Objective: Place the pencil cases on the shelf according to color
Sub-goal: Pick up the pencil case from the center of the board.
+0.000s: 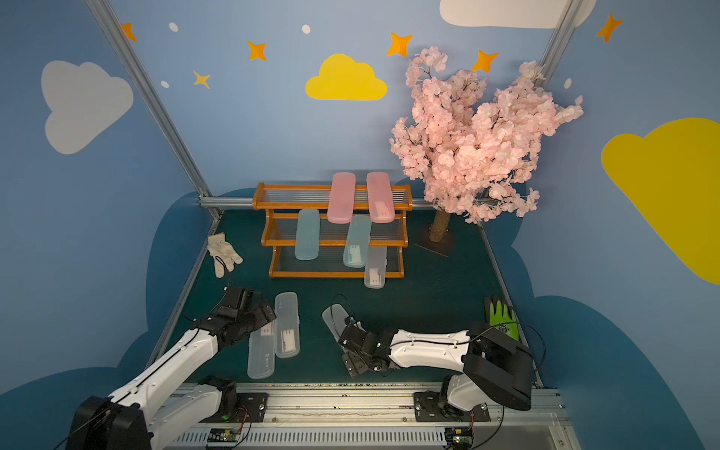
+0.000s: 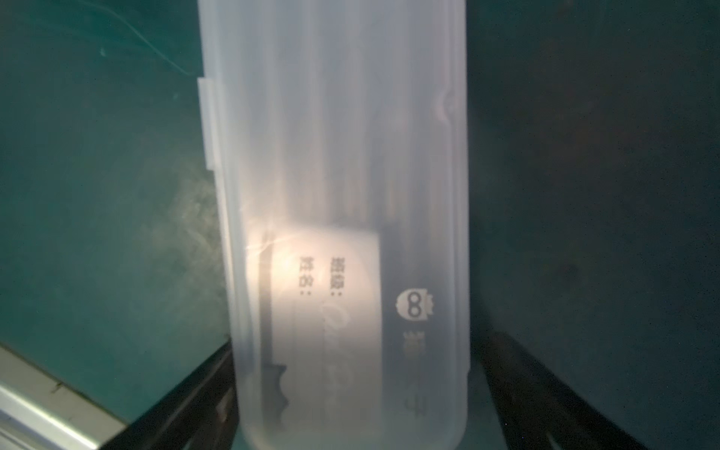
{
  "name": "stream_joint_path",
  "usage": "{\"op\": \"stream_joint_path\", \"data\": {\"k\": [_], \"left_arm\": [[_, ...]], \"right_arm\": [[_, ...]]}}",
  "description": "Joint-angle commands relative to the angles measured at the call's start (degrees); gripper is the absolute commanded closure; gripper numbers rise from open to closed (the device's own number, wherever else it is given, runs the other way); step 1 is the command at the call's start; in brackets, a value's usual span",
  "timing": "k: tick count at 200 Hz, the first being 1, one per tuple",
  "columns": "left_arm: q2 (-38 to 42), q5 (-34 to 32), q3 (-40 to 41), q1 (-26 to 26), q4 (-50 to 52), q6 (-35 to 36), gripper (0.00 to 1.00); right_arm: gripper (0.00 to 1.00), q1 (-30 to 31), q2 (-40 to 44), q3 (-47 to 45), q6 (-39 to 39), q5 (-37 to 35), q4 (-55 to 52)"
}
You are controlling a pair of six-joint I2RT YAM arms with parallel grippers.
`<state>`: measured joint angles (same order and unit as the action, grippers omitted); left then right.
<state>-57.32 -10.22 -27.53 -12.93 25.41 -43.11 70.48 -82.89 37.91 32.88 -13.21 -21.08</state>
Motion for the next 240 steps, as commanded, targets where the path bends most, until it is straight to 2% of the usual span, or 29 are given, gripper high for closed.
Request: {"op": "stream_joint_path", "data": {"k": [1, 18, 39, 61, 92, 127, 171, 206, 240], "left_arm": [[0.4, -0.05, -1.91, -0.42, 0.34, -0.05, 0.0], [0.71, -0.34, -1.75, -0.65, 0.19, -0.13, 0.0], [0.71, -0.66, -2.12, -1.03, 0.13, -0.05, 0.0], [0.7, -1.23, -3.41, -2.11, 1.01, 0.32, 0.0], [1.92, -3.22, -4.37, -4.14, 1.35, 0.57, 0.0], [2.15, -3.54, -4.2, -4.39, 1.12, 0.79, 0.0], [2.06, -3.76, -3.92, -4.47, 1.03, 1.18, 0.0], [1.88, -3.68, -4.01, -4.45, 0.54, 1.45, 0.0], [1.29, -3.34, -4.02, -4.49, -0.06, 1.89, 0.0]], "right_arm": [[0.11, 1.53, -2.56, -2.83, 3.01, -1.04, -1.37], [0.19, 3.11, -2.46, -2.58, 5.05, -3.84, -2.44], [0.34, 4.5, -0.63, -0.77, 6.57, -7.19, -4.48], [0.42, 4.43, 2.02, 3.22, 6.93, -10.02, -7.24], [0.44, 3.39, 4.82, 7.82, 7.45, -12.95, -8.32], [0.44, -1.15, 2.42, 13.59, 5.41, -8.5, -9.62], [0.46, -6.69, -5.99, 21.62, 4.31, -3.56, -10.59], [0.48, -9.67, -15.25, 31.81, 6.05, -5.63, -15.62], [0.51, -12.35, -22.75, 39.61, 6.67, -3.98, -16.37]]}}
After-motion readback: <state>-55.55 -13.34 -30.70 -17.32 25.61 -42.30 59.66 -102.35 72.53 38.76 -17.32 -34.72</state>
